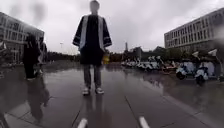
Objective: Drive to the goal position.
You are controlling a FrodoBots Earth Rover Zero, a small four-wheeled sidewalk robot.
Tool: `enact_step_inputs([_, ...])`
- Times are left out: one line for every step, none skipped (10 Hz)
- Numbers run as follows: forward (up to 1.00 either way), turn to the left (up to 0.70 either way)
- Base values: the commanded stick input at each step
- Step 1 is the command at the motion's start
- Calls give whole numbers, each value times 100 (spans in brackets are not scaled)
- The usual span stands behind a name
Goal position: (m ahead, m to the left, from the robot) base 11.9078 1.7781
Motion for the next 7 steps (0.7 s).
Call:
enact_step_inputs([7, 0])
enact_step_inputs([7, 0])
enact_step_inputs([8, 0])
enact_step_inputs([8, 0])
enact_step_inputs([8, 0])
enact_step_inputs([8, 0])
enact_step_inputs([7, 0])
